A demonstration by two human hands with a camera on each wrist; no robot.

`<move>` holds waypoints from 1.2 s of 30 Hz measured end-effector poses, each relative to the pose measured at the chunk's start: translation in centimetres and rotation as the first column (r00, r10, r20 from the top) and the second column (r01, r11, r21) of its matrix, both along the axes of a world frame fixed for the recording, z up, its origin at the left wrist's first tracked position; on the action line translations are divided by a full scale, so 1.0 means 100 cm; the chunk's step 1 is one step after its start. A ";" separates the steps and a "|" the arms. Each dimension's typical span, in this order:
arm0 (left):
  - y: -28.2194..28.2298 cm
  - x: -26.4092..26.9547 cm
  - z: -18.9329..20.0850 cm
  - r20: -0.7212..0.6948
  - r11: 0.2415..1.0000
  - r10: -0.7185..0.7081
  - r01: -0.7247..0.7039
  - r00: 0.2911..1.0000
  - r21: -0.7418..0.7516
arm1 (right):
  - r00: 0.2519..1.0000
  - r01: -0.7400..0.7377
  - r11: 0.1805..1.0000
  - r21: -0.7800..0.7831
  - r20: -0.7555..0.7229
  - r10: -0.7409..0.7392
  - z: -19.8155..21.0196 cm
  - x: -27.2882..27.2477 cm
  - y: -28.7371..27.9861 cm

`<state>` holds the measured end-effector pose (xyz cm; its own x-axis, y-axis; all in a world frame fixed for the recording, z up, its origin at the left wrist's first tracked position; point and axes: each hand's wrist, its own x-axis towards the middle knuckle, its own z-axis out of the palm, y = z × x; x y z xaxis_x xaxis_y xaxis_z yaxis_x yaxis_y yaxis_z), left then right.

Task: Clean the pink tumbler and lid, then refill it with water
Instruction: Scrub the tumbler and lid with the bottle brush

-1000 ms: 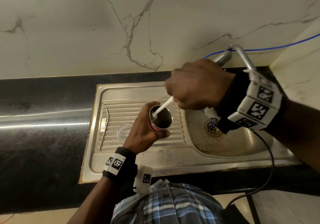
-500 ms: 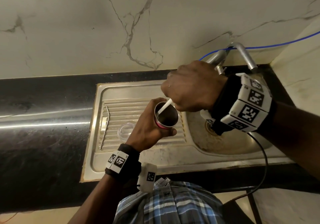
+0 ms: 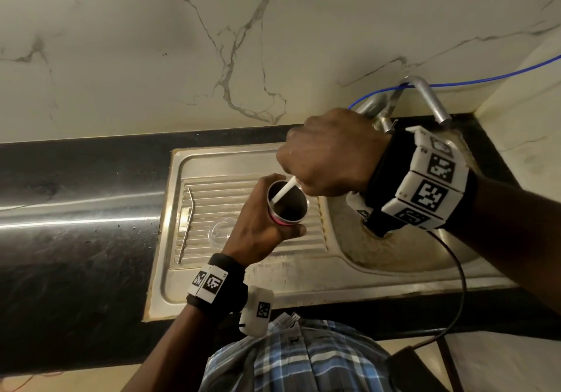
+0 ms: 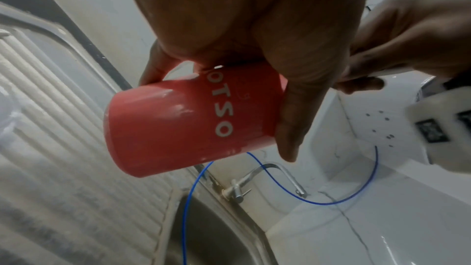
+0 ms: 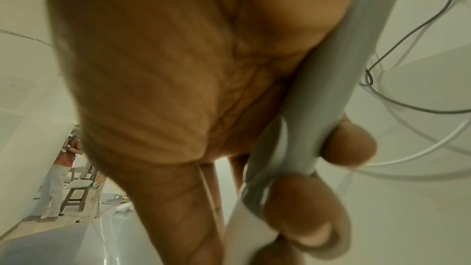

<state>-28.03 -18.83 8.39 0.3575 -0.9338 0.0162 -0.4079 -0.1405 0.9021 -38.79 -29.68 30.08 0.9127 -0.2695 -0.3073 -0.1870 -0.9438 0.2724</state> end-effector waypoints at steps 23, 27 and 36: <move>-0.004 0.001 -0.013 0.049 0.999 0.044 -0.045 0.998 0.019 | 0.998 -0.054 0.998 -0.024 0.011 0.055 0.008 -0.011 0.008; 0.001 0.012 -0.021 0.067 0.998 0.060 -0.061 0.996 0.024 | 0.998 -0.066 0.997 -0.049 0.014 0.067 0.024 -0.019 0.008; -0.006 0.009 -0.017 0.018 0.999 0.045 -0.045 0.999 0.011 | 0.998 -0.060 0.998 -0.012 0.012 0.060 0.018 -0.016 0.022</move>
<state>-27.09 -19.39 6.71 0.3989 -0.9169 0.0123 -0.4165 -0.1692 0.8933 -40.37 -27.51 31.83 0.9309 -0.2176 -0.2934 -0.1336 -0.9503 0.2811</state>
